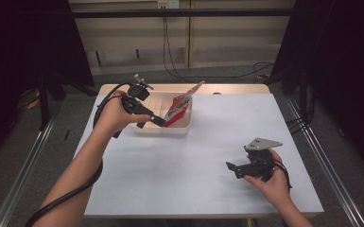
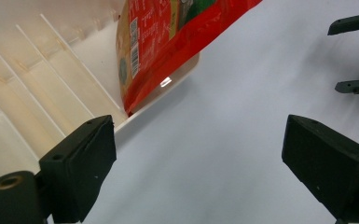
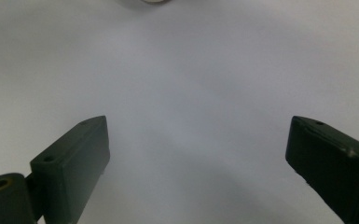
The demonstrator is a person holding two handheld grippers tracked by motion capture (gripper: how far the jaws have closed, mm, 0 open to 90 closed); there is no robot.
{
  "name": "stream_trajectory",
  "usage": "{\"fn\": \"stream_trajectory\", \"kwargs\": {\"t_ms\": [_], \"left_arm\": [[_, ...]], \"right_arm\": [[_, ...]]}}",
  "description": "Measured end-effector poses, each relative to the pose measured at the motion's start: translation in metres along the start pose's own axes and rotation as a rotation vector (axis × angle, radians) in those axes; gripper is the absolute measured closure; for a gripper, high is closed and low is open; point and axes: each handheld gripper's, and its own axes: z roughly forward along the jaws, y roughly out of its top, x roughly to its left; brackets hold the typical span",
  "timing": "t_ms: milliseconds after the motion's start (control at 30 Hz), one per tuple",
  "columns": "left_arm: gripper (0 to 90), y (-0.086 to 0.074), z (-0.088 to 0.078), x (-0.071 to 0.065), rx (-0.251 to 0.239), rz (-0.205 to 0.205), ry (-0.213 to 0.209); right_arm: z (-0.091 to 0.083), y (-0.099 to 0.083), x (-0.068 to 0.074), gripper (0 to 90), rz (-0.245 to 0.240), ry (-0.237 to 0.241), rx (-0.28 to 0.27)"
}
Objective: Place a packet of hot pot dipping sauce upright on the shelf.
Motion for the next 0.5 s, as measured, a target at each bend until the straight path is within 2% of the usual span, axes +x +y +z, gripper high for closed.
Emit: {"fn": "stream_trajectory", "kwargs": {"t_ms": [500], "left_arm": [[9.8, -0.018, 0.01, 0.004, 0.008, -0.007, -0.01]], "right_arm": [[-0.001, 0.0, 0.0, 5.8, 0.002, -0.007, -0.003]]}}
